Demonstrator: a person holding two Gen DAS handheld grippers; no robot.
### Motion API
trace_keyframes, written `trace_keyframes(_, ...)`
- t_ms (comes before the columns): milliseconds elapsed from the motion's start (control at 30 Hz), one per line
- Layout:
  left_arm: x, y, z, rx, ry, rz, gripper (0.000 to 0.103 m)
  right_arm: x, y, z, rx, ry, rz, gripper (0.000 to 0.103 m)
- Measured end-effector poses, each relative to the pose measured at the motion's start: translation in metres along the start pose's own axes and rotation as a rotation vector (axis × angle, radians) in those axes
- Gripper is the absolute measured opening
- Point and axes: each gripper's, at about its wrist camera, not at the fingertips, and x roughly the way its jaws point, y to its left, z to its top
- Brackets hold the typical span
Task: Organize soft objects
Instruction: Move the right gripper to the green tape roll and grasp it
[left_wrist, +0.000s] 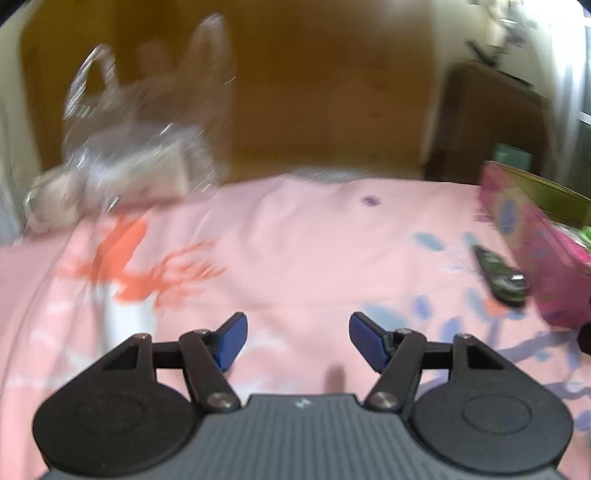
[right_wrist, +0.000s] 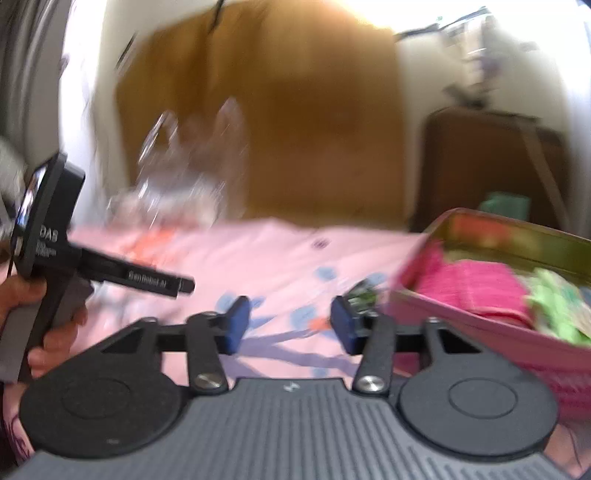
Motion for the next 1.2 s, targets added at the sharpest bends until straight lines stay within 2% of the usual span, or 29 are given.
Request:
trace_keyframes(67, 0.007, 0.015, -0.006, -0.047, 0.013, -0.005, 0.063, 0.026, 0.003, 0.018, -0.09, 0.08, -0.011, 0.033)
trace_keyframes(133, 0.008, 0.019, -0.012, -0.06, -0.012, -0.011, 0.066, 0.057, -0.005, 0.043, -0.15, 0.179, -0.031, 0.033)
trace_keyframes(267, 0.002, 0.018, -0.015, -0.056, -0.055, -0.043, 0.069, 0.124, -0.03, 0.09, -0.137, 0.42, -0.062, 0.035)
trace_keyframes(333, -0.001, 0.019, -0.016, -0.057, -0.074, -0.055, 0.073, 0.148, -0.032, 0.099, -0.133, 0.518, -0.058, 0.035)
trace_keyframes(400, -0.003, 0.022, -0.016, -0.069, -0.083, -0.062, 0.074, 0.171, -0.035, 0.101, -0.128, 0.605, -0.099, 0.035)
trace_keyframes(533, -0.002, 0.028, -0.017, -0.106, -0.074, -0.091, 0.074, 0.198, -0.027, 0.093, -0.189, 0.713, -0.154, 0.035)
trace_keyframes(600, -0.001, 0.032, -0.016, -0.127, -0.067, -0.106, 0.075, 0.206, -0.025, 0.087, -0.218, 0.748, -0.178, 0.036)
trace_keyframes(700, 0.0, 0.037, -0.016, -0.156, -0.057, -0.124, 0.076, 0.205, -0.031, 0.088, -0.208, 0.748, -0.186, 0.037)
trace_keyframes(767, 0.002, 0.039, -0.016, -0.17, -0.048, -0.135, 0.076, 0.207, -0.032, 0.088, -0.216, 0.747, -0.2, 0.048)
trace_keyframes(867, 0.002, 0.04, -0.016, -0.175, -0.043, -0.137, 0.078, 0.208, -0.036, 0.089, -0.202, 0.735, -0.207, 0.051)
trace_keyframes(900, 0.002, 0.04, -0.016, -0.175, -0.044, -0.136, 0.079, 0.21, -0.038, 0.09, -0.181, 0.738, -0.201, 0.049)
trace_keyframes(933, 0.002, 0.04, -0.016, -0.174, -0.046, -0.134, 0.079, 0.209, -0.042, 0.091, -0.155, 0.742, -0.184, 0.043)
trace_keyframes(967, 0.002, 0.04, -0.016, -0.175, -0.048, -0.132, 0.079, 0.208, -0.045, 0.091, -0.122, 0.748, -0.155, 0.031)
trace_keyframes(1000, 0.002, 0.041, -0.016, -0.176, -0.049, -0.132, 0.079, 0.207, -0.045, 0.091, -0.1, 0.752, -0.13, 0.027)
trace_keyframes(1100, 0.001, 0.043, -0.016, -0.186, -0.054, -0.136, 0.079, 0.194, -0.035, 0.087, -0.075, 0.728, -0.066, 0.025)
trace_keyframes(1133, 0.001, 0.043, -0.016, -0.189, -0.056, -0.138, 0.079, 0.186, -0.028, 0.084, -0.059, 0.717, -0.027, 0.024)
trace_keyframes(1167, 0.001, 0.044, -0.016, -0.192, -0.057, -0.14, 0.079, 0.183, -0.02, 0.078, -0.035, 0.722, 0.03, 0.016)
trace_keyframes(1200, 0.0, 0.044, -0.016, -0.196, -0.059, -0.143, 0.079, 0.172, -0.01, 0.072, -0.014, 0.712, 0.095, 0.016)
